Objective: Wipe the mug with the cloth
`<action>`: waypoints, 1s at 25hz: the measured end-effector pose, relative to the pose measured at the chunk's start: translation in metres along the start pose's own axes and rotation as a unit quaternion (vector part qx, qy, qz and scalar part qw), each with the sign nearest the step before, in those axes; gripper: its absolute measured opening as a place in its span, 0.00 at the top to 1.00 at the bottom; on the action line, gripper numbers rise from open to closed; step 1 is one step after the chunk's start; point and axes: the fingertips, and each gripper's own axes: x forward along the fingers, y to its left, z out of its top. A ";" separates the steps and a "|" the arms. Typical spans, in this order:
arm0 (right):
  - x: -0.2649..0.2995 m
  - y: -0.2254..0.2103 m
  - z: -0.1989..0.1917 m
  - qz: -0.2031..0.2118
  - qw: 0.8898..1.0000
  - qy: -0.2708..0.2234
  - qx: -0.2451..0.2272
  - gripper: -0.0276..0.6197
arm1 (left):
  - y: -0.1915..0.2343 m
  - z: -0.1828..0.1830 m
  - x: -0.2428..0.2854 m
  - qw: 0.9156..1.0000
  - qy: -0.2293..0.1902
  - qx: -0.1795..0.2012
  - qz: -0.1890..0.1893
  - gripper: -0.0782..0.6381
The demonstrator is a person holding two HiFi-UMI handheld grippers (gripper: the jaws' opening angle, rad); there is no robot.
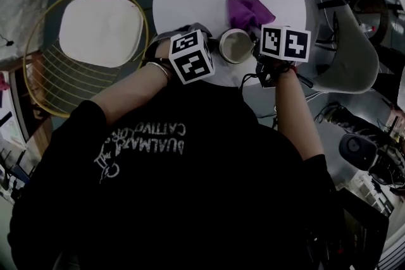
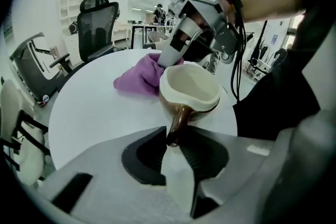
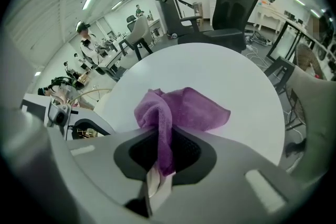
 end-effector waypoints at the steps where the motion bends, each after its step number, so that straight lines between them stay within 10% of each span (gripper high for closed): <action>1: -0.001 -0.001 -0.002 0.002 1.000 -0.005 0.006 0.88 | -0.001 -0.001 0.001 1.000 0.003 0.003 0.003 0.78; 25: -0.008 -0.019 -0.062 0.100 0.984 -0.080 0.122 0.89 | -0.008 -0.017 0.006 0.996 0.057 -0.050 0.046 0.78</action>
